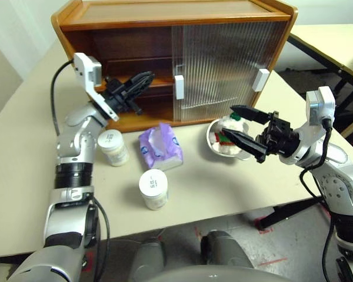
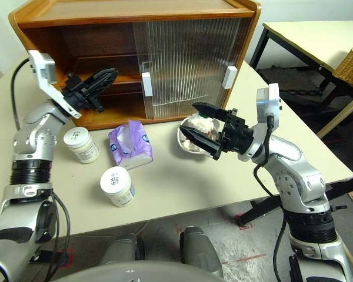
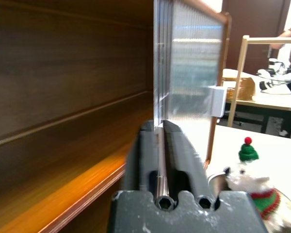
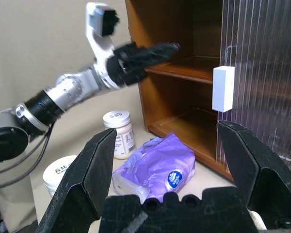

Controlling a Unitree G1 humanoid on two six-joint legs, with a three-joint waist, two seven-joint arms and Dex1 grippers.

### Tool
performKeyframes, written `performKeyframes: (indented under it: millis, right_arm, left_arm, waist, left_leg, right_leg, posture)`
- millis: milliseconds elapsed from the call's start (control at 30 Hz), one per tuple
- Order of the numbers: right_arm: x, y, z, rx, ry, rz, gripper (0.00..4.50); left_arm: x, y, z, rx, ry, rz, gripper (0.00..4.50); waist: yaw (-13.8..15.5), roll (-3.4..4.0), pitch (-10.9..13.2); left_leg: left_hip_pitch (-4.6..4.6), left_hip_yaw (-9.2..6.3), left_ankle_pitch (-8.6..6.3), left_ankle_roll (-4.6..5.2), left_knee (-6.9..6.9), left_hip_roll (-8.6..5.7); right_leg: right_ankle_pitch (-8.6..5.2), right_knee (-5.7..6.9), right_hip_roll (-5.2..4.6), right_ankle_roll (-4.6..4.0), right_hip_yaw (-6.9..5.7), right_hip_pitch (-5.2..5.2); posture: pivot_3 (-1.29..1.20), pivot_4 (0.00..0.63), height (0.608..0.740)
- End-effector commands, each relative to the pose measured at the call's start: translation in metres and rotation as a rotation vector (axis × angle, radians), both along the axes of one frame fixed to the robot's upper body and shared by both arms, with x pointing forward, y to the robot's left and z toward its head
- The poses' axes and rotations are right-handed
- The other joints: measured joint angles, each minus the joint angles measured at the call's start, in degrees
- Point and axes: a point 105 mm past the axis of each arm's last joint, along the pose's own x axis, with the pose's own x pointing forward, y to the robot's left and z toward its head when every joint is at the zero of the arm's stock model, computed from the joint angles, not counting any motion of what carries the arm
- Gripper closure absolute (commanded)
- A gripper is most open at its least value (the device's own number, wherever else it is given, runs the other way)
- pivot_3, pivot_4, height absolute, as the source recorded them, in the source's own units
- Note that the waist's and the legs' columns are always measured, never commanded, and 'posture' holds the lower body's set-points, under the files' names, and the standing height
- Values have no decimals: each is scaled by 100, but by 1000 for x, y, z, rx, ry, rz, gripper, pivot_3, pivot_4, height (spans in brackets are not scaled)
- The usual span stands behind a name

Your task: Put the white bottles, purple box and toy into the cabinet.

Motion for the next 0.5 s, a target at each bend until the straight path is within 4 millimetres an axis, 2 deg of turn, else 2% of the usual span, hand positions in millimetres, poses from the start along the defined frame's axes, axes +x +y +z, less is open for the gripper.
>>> performKeyframes:
  millis: [33,100,233,367,500]
  right_arm:
    - [2,3,-1,-13,-7,21,0]
    - [3,4,-2,-12,-5,29,0]
    - [6,8,-3,-7,-1,52,0]
    - [7,12,-4,-5,3,82,0]
    - [11,14,-2,-4,-2,97,0]
  left_arm:
    - [-22,13,0,33,18,-39,2377]
    - [-31,17,-3,49,35,-57,1583]
    - [-63,45,-26,122,96,-58,42]
    - [-84,64,-43,110,147,-39,42]
    - [-93,80,-58,119,173,24,42]
  waist:
    - [10,2,1]
    - [46,4,2]
    - [148,8,5]
    - [287,12,9]
    - [461,17,12]
  left_leg:
    - [2,0,0,0,-2,1]
    - [6,2,0,0,-6,1]
    - [13,12,0,0,-15,2]
    - [10,7,0,-1,-18,5]
    - [6,6,-12,-20,-20,3]
  right_leg:
    - [0,0,0,0,1,0]
    - [-1,0,-1,-1,3,0]
    - [-6,0,-3,-11,8,-1]
    - [-13,0,-12,-24,-3,-7]
    - [-17,0,-20,-29,-9,-11]
  posture:
    - [41,0,740]
    - [54,0,740]
    - [84,0,740]
    - [119,0,740]
    - [136,0,740]
